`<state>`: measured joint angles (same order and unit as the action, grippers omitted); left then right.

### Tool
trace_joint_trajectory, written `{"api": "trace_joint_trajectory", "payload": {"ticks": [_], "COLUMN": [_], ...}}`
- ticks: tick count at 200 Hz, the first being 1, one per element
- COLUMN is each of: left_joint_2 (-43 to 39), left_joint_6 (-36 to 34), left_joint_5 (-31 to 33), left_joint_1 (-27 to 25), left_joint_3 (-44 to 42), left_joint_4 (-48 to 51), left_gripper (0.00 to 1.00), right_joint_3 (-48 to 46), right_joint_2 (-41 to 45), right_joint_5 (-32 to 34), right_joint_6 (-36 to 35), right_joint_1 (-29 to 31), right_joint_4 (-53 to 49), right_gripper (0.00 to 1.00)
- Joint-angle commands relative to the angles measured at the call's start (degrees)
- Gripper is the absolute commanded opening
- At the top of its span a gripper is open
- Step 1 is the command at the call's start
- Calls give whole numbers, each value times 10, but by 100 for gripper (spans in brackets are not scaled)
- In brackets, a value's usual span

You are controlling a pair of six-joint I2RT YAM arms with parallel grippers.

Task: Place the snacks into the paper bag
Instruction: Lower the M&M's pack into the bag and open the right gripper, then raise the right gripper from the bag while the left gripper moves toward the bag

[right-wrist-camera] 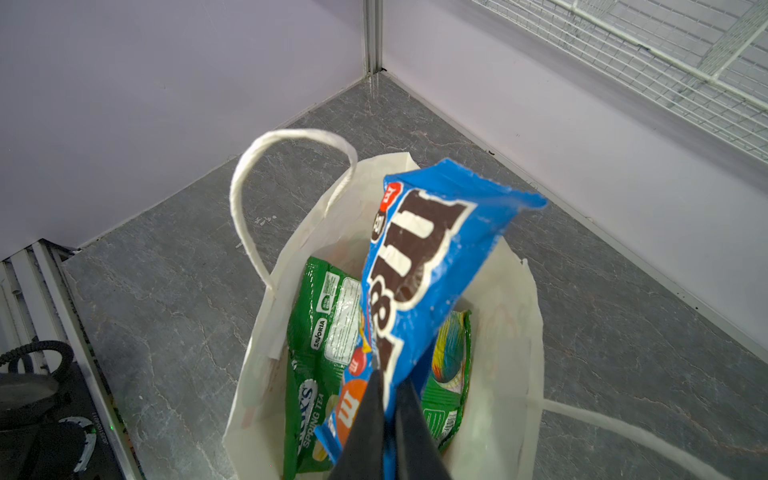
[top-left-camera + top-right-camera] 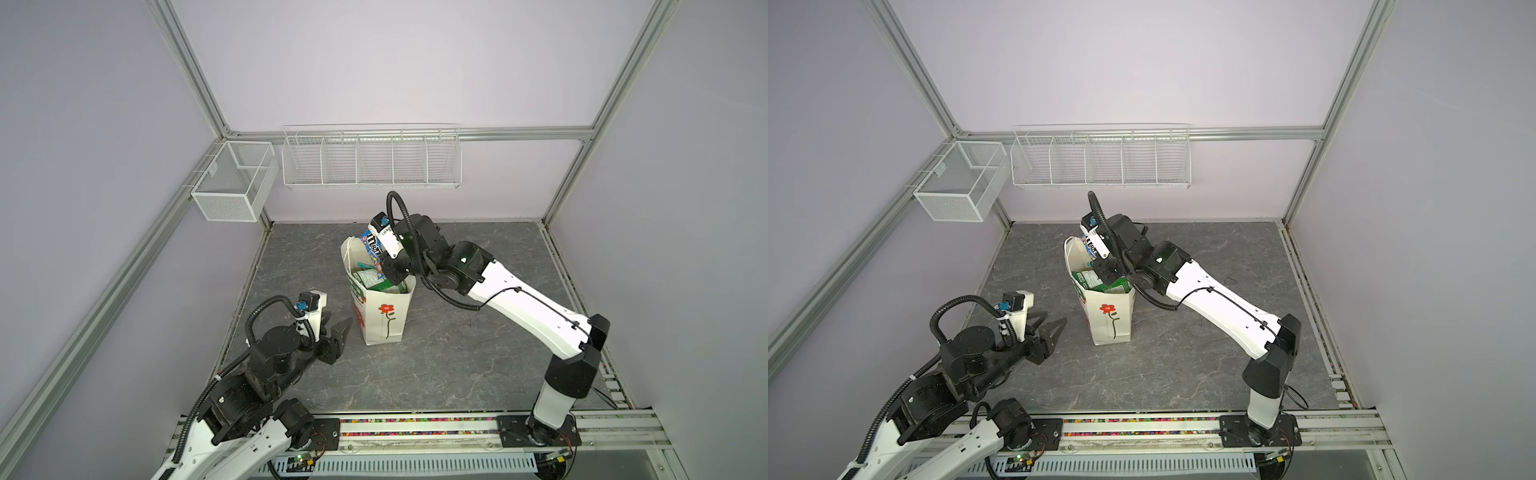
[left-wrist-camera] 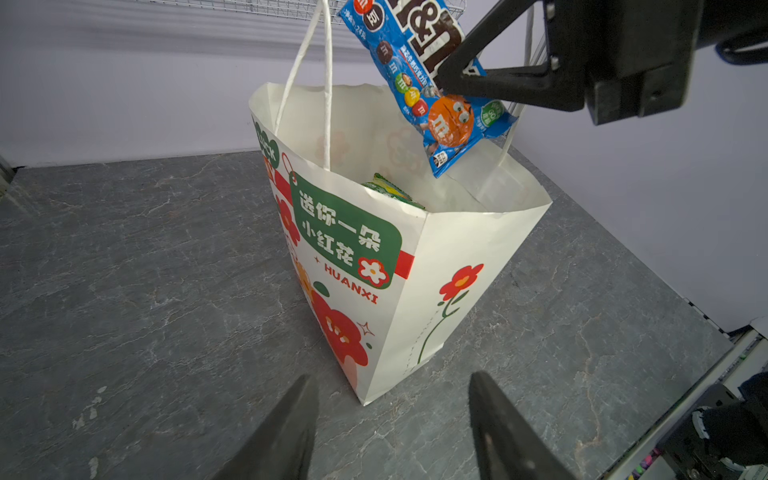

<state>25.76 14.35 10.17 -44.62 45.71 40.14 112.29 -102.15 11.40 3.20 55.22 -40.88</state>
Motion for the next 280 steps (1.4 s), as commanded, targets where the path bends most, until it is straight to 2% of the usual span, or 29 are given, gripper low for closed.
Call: {"api": "trace_joint_trajectory", "payload": {"ticks": [1, 103, 149, 185, 223, 280], "left_joint_2": [-7, -6, -9, -17, -18, -18], "left_joint_6": [2, 2, 3, 7, 8, 15], "left_joint_5": [-5, -4, 0, 18, 26, 53], "left_joint_1": [3, 3, 4, 3, 3, 3], "left_joint_3": [-6, -6, -6, -6, -6, -1], "left_joint_4": [0, 0, 0, 2, 3, 3], "left_gripper": [58, 59, 58, 58, 58, 59], "right_joint_3": [14, 22, 26, 25, 19, 4], "right_joint_2": [-9, -12, -9, -1, 10, 35], "right_joint_5": [8, 6, 3, 2, 10, 33], "right_joint_6": [7, 10, 15, 16, 15, 15], "right_joint_1": [1, 1, 1, 1, 2, 1], "right_joint_4": [-1, -7, -12, -18, -24, -21], "right_gripper": [10, 16, 38, 59, 74, 85]}}
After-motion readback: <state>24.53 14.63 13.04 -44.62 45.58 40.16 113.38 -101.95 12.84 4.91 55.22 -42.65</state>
